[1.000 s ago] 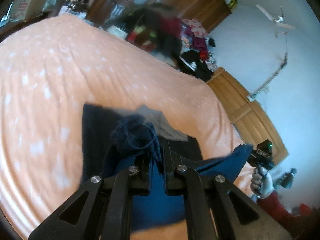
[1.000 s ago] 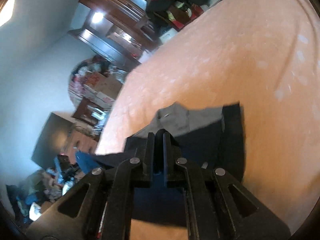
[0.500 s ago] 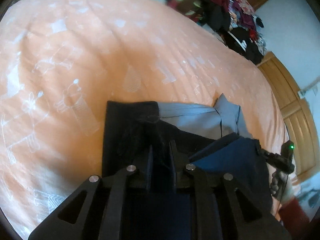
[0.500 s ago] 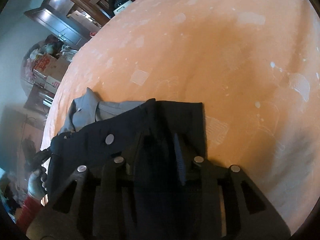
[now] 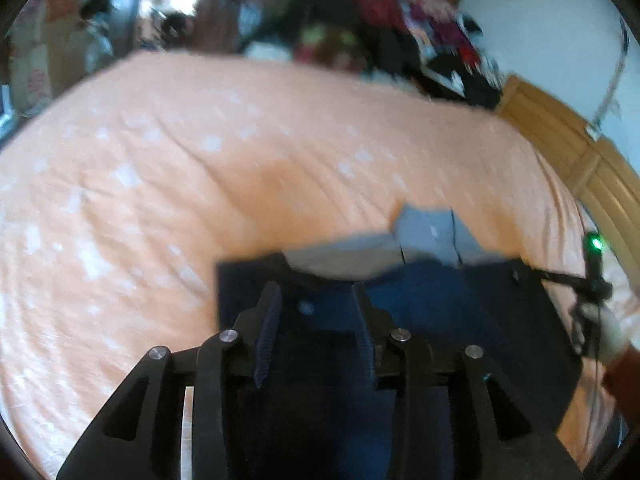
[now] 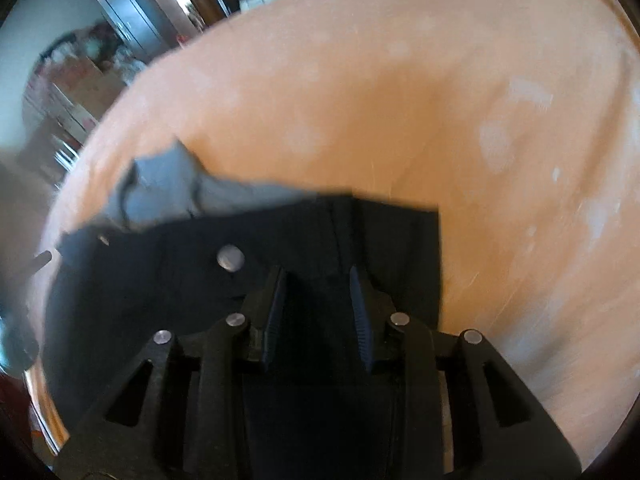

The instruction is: Fold small clothes

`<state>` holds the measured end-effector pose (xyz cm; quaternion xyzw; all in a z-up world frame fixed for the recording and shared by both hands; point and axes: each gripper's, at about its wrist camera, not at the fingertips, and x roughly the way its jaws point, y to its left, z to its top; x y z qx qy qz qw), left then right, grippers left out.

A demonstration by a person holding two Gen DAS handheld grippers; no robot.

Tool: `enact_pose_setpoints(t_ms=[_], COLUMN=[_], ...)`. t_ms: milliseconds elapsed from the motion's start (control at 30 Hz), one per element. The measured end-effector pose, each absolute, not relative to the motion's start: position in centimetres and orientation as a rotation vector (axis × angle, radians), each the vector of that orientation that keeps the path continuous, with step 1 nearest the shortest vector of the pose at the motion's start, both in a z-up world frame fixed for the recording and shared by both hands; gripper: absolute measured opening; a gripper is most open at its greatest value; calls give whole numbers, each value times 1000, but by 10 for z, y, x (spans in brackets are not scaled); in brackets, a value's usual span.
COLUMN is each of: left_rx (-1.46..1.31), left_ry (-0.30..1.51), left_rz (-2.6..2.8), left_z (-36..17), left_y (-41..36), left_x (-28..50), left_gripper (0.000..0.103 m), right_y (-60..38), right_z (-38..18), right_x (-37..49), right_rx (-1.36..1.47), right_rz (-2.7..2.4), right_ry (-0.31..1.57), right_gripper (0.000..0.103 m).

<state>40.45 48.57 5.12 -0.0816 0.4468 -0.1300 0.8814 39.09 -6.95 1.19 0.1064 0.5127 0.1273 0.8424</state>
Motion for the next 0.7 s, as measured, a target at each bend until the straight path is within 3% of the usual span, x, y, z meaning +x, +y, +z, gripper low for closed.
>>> enact_pose_setpoints(t_ms=[67, 200, 267, 333, 467, 533, 600, 700], left_rx=[-131, -211, -185, -159, -145, -144, -137, -61], left_ry=[1041, 1016, 994, 979, 978, 977, 975, 953], left_rz=[-212, -213, -233, -242, -249, -256, -254, -232], left_z=[21, 20, 19, 17, 18, 17, 18, 26], left_y=[486, 491, 483, 478, 474, 477, 478, 466], left_x=[420, 419, 414, 414, 415, 418, 417, 410], left_gripper=[33, 33, 47, 53, 58, 60, 61, 61], right_y=[-75, -85, -90, -94, -85, -79, -75, -84], right_z=[12, 28, 29, 22, 16, 15, 16, 37], right_x=[389, 387, 393, 401, 409, 413, 413, 398], right_rx=[256, 260, 247, 254, 250, 226, 209, 242], right_rz=[269, 275, 260, 232, 273, 276, 281, 286], right_ry=[1076, 1032, 1035, 1052, 1062, 1065, 1069, 983], right_gripper=[32, 33, 33, 33, 47, 48, 13, 8])
